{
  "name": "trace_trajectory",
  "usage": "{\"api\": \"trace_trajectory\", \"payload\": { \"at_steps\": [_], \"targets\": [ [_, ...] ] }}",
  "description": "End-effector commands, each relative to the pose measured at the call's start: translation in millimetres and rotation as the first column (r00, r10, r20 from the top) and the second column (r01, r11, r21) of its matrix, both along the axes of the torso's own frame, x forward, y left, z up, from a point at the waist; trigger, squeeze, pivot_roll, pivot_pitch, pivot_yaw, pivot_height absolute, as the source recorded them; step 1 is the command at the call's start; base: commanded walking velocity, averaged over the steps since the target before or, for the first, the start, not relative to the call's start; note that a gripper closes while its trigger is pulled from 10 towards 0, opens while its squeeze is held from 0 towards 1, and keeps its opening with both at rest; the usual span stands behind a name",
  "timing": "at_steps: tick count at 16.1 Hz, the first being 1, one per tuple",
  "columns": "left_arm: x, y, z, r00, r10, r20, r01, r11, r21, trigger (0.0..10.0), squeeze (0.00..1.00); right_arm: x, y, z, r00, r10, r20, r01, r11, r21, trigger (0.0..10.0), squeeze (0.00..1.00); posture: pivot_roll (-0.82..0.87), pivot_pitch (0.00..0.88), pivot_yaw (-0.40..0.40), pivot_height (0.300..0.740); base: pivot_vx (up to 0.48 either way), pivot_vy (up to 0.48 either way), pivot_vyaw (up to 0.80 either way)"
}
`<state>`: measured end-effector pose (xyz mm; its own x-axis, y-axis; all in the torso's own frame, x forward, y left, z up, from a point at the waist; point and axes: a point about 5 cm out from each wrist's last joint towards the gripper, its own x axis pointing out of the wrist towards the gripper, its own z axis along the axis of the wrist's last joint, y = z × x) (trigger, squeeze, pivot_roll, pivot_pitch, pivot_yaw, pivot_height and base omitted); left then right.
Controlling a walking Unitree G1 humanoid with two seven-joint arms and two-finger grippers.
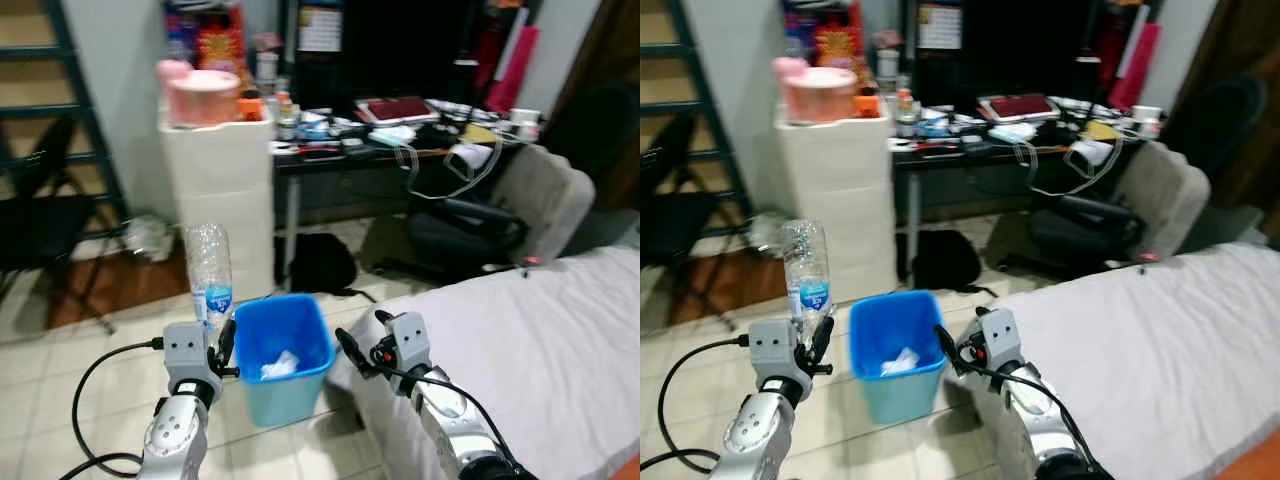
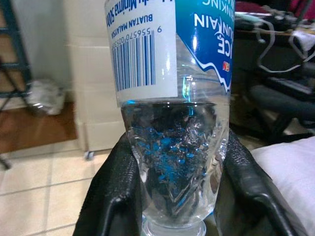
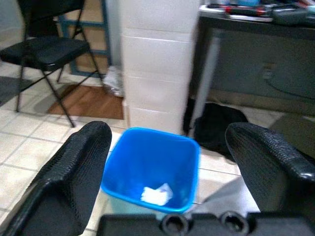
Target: Clean up the room
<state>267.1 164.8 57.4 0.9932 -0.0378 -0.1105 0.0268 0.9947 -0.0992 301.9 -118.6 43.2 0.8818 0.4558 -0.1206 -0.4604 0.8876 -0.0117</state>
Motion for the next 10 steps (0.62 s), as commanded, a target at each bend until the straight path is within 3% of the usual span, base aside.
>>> {"api": "trace_trajectory", "payload": {
  "at_steps": [1,4,10],
  "targets": [
    [5.1,-11.0,7.8,0.999,-0.035,0.037,0.036,0.999,-0.007,10.0,0.00,1.8,-9.5,0.9,1.000,-0.021,0.000,0.021,1.000,-0.005,10.0,0.00,0.15,0.000,-0.065,0.740,0.435,0.000,0.00],
    [7.1,-15.0,9.1,0.996,-0.083,0.045,0.083,0.996,-0.010,10.0,0.00,2.3,-9.8,1.7,1.000,-0.023,0.003,0.023,1.000,-0.005,10.0,0.00,0.14,0.000,-0.066,0.740,0.435,0.000,0.00],
    [6.6,-15.1,3.0,0.996,-0.084,0.014,0.084,0.996,-0.004,10.0,0.00,-0.3,-9.7,-0.4,1.000,-0.018,-0.001,0.018,1.000,-0.004,10.0,0.00,0.13,0.000,-0.060,0.740,0.435,0.000,0.00]
  ]
}}
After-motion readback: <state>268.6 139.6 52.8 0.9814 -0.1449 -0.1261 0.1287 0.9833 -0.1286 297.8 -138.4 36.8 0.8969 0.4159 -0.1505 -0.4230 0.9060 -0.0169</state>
